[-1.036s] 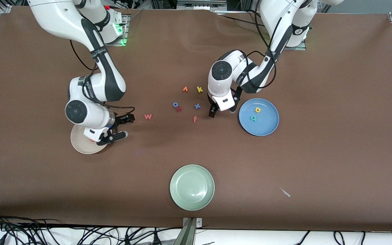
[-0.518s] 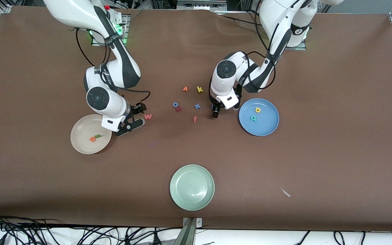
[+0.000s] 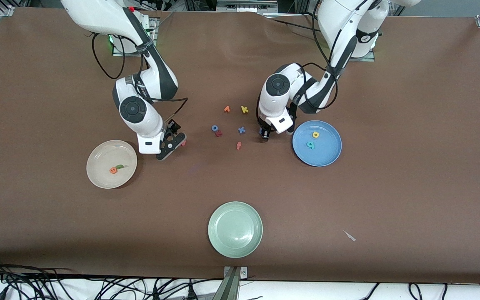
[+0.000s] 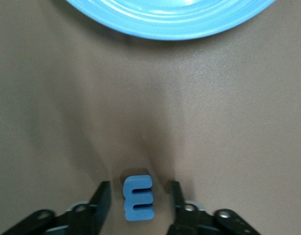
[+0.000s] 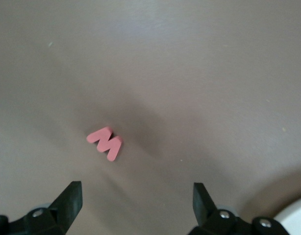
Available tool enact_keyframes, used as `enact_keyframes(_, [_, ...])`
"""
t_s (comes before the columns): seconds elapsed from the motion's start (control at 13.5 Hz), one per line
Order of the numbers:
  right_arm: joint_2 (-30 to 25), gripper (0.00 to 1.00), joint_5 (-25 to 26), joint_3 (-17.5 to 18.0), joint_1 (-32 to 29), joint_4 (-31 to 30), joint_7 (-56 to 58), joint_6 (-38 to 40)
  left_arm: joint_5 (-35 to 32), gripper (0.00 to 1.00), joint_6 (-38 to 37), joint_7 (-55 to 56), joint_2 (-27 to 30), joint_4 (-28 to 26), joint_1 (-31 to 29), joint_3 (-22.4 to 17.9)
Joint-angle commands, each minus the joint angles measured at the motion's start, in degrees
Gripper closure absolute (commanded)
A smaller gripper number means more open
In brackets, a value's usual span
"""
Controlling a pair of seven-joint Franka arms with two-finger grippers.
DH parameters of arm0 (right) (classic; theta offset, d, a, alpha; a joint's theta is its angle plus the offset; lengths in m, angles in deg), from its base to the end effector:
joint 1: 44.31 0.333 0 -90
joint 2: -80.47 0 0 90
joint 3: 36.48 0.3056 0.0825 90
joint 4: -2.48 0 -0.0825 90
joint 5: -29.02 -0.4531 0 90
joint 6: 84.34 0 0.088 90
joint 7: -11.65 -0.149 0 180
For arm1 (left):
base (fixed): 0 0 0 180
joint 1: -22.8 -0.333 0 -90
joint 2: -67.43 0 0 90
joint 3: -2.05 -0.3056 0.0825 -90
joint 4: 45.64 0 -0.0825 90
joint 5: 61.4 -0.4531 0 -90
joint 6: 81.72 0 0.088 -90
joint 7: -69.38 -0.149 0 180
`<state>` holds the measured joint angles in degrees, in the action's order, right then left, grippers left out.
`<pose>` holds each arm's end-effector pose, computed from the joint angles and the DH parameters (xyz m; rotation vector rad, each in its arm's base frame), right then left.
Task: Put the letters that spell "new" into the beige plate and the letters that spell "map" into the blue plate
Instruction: 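Move the left gripper to the blue E while the right gripper reaches the M, then grasp the blue E with the left gripper while the right gripper grasps the M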
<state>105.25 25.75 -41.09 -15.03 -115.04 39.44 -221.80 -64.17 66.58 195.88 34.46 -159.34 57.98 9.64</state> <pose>0.5645 0.2584 0.1128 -2.8367 -1.3319 0.1291 0.4713 -0.4432 0.0681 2.3294 2.0492 -0.0653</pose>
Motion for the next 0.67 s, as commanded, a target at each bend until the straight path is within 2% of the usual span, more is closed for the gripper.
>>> enact_keyframes(0.0, [-2.6,0.0,0.8,2.1,-0.2,-3.2,3.8,-1.9,2.8,0.51,2.1,0.8,-0.7,0.0,0.4,0.1])
enact_keyframes(0.07, [-2.6,0.0,0.8,2.3,-0.2,-3.7,3.9,-2.0,2.9,0.51,2.6,0.8,-0.9,0.0,0.6,0.1])
enact_keyframes(0.22, [-2.6,0.0,1.0,3.7,-0.1,-4.1,4.4,-3.6,2.9,0.61,2.6,0.7,-1.0,0.0,0.6,0.1])
enact_keyframes(0.37, [-1.4,0.0,1.0,3.8,-0.2,-4.6,9.1,-6.8,2.9,0.87,2.6,0.3,-1.0,0.1,0.5,0.4])
enact_keyframes(0.44, [-1.1,0.0,1.0,3.8,-0.1,-4.6,11.1,-8.0,2.9,0.93,2.6,0.1,-0.9,0.1,0.5,0.4])
enact_keyframes(0.59, [-0.1,0.0,1.0,3.9,0.1,-4.5,15.4,-10.1,2.4,0.94,2.4,-0.5,-0.3,0.5,0.4,0.5])
